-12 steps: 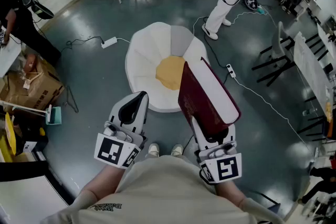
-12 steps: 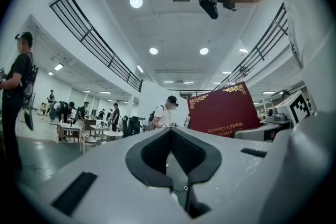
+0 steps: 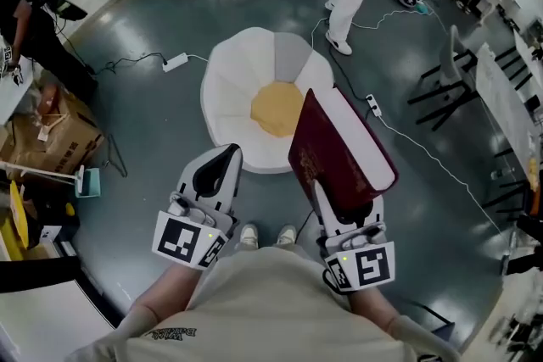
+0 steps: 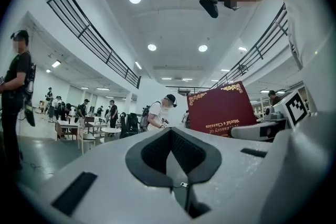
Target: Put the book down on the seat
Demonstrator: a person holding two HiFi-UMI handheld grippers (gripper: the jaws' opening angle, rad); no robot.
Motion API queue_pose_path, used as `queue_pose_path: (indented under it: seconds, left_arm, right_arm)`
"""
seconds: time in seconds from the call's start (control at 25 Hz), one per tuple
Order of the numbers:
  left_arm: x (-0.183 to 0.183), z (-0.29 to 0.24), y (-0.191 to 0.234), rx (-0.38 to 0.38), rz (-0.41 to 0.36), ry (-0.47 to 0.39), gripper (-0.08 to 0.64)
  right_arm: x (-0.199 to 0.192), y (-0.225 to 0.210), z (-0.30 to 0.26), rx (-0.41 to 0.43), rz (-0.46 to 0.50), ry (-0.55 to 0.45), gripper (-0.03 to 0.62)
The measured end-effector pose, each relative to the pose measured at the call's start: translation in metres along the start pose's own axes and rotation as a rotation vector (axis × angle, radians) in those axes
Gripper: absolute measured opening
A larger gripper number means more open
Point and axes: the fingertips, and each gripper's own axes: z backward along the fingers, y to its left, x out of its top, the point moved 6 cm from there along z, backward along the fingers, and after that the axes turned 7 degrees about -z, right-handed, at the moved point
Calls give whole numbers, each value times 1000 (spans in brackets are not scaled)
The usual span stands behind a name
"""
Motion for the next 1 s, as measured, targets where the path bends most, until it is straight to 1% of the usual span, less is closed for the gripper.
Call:
queue_pose_path:
  seconds: [0.16,0.64,1.0]
  left_arm:
    - [-3,0,-5,-6,-3,15,4]
    - [-9,-9,-24,-9,-17,52,5]
    - [-12,-23,-34,-17,-21,71,5]
  right_arm:
    - [1,-3,2,1,-2,-1,225]
    - [8,-28,10,-13,44,9,227]
    - [4,-47,12,-31,33,17,227]
